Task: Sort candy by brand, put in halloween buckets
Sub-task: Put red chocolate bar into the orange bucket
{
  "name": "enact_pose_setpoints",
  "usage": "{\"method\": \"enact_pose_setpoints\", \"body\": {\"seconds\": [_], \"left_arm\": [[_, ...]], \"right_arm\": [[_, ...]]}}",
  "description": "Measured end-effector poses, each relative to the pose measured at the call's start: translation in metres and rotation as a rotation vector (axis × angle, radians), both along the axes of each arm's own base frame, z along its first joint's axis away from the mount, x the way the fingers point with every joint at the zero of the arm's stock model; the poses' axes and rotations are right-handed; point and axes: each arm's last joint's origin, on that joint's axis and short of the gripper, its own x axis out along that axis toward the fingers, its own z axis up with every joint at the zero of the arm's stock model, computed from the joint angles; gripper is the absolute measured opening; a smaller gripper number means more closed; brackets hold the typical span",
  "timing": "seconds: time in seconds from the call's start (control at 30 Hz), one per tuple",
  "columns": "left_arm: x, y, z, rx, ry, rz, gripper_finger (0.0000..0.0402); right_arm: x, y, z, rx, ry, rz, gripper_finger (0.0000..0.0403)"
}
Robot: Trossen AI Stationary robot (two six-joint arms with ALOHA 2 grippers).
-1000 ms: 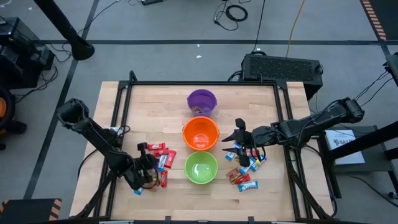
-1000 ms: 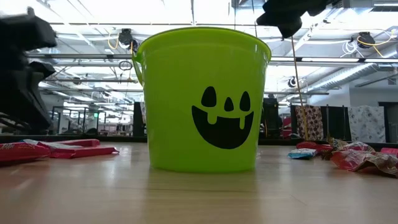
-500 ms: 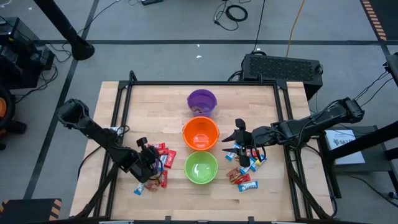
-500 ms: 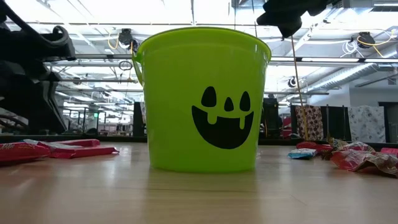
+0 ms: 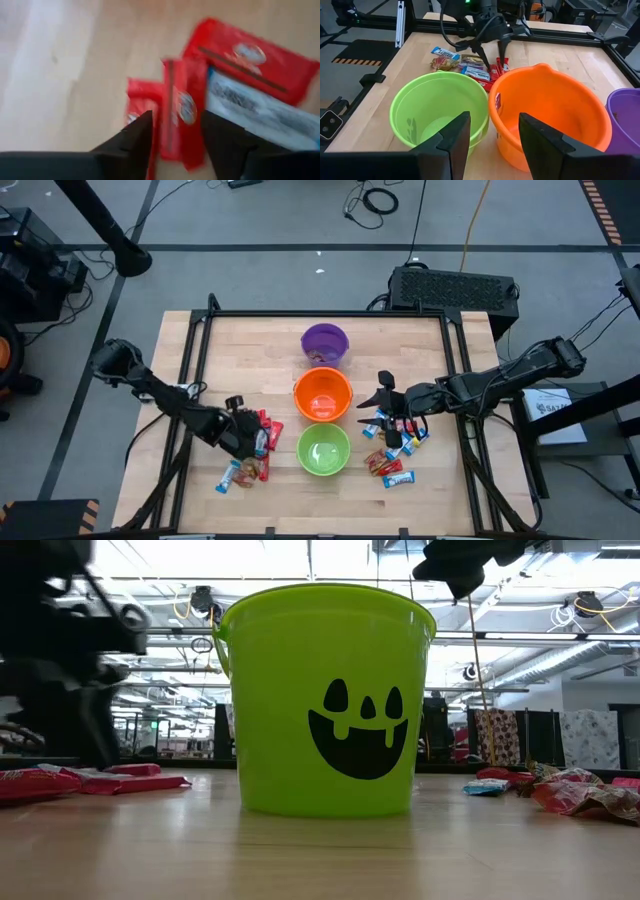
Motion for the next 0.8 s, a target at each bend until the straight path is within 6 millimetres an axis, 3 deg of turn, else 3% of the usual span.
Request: {"method": "enact_pose_setpoints", "body": {"seconds": [0.1,0.27,0.47,0.8], "left_arm": [[0.013,0.005,0.003,-0.004,-0.062,-0.048,0.0202],[0.028,0.012,0.006,-0.111,-0.115,-0.088,0.0203],[0.021,0.023,-0.001,-0.091,-0.012,-0.029,0.0203],[0.015,0.025,-0.003,-0.177,0.074,-0.020,0.0203]], "right_arm": [[0.000,0.000,0.000,0.000,0.000,0.000,0.0160],[0.000,0.000,0.000,0.000,0.000,0.000,0.0160],[0.000,0.000,0.000,-0.001,0.004,0.000,0.0160],[-0.001,0.000,-0.001,-0.001,0.015,-0.001,0.0160]]}}
